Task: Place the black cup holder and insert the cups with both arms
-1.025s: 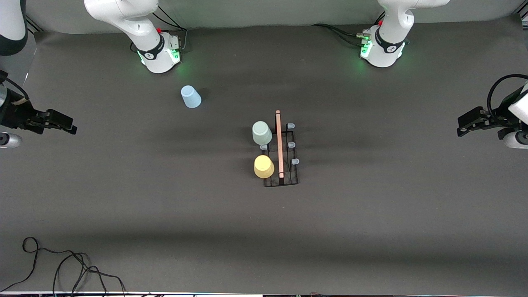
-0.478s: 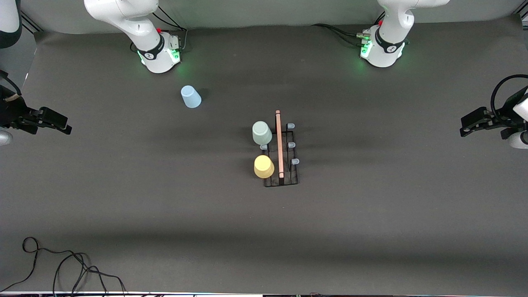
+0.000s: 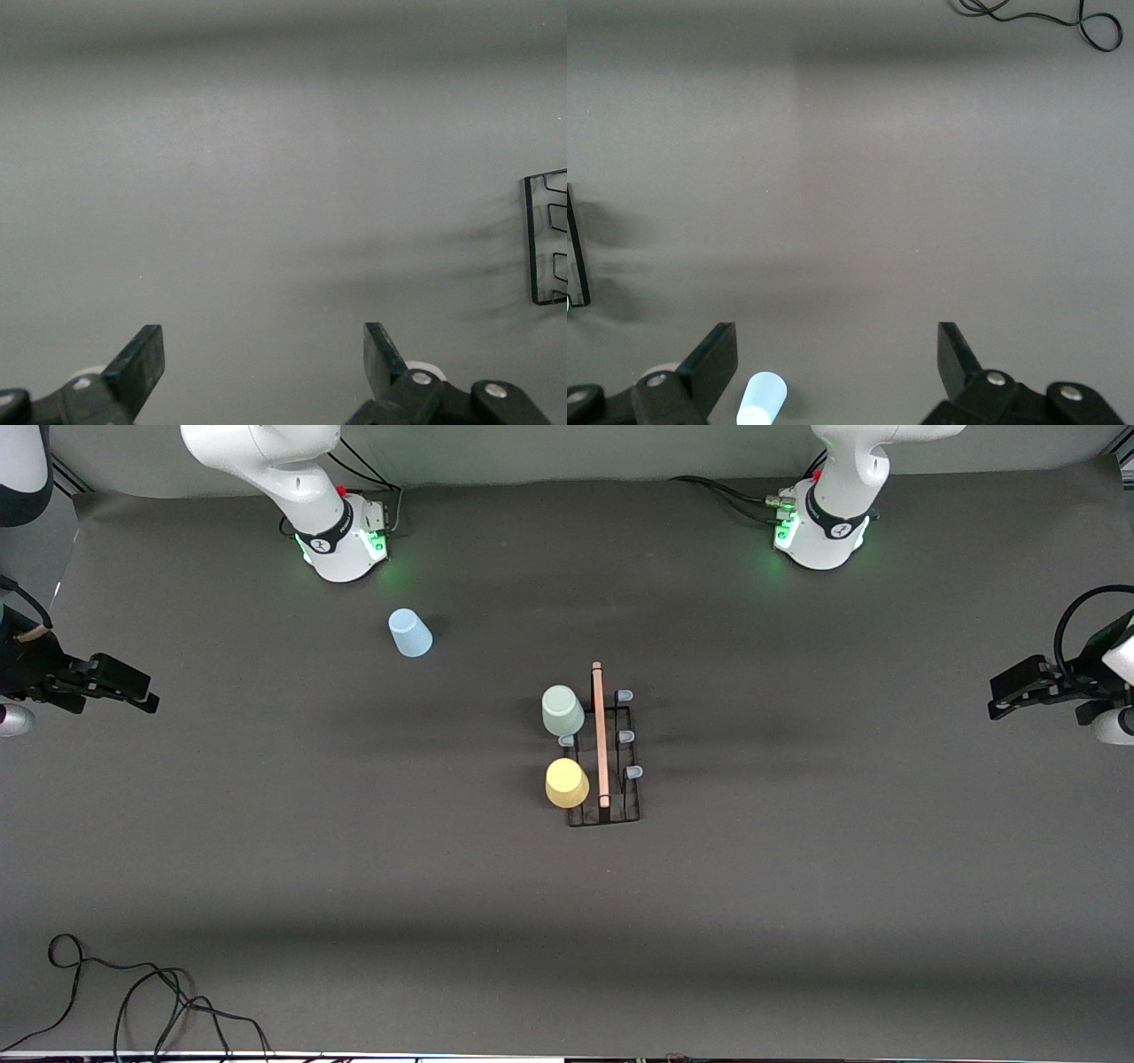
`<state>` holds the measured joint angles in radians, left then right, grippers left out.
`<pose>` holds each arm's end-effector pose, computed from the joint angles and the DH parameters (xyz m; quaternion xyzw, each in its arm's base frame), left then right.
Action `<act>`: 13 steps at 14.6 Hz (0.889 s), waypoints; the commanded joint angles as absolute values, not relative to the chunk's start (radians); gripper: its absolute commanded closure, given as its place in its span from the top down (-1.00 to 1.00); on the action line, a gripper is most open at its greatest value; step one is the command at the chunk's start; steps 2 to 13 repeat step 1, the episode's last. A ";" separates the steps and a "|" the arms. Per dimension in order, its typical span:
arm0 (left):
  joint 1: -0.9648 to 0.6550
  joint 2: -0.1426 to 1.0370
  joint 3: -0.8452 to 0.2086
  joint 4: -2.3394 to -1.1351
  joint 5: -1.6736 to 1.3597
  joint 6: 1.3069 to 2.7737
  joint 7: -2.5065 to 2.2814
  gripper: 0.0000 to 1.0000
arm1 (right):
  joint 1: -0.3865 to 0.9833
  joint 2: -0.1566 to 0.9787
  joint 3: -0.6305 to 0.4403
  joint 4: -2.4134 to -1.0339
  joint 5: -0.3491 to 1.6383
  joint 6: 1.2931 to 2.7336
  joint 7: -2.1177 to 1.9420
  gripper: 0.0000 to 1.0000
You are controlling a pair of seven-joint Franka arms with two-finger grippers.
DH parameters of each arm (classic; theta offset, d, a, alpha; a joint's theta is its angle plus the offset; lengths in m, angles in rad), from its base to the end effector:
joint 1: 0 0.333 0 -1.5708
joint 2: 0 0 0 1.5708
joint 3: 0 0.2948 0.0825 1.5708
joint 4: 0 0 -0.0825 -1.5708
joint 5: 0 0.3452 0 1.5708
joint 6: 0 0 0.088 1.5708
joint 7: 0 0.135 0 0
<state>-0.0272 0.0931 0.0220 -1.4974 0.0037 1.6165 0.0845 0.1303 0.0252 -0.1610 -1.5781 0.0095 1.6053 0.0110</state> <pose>0.5478 -0.0029 0.5619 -0.9989 0.0450 -0.0129 0.0034 0.5256 -0.0139 0.5622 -0.9998 0.0210 -0.0012 0.0027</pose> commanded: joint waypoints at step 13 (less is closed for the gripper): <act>-0.021 0.086 0.021 -1.502 -0.005 1.632 0.090 1.00 | 0.109 0.005 -0.140 -1.585 -0.011 1.600 -0.005 1.00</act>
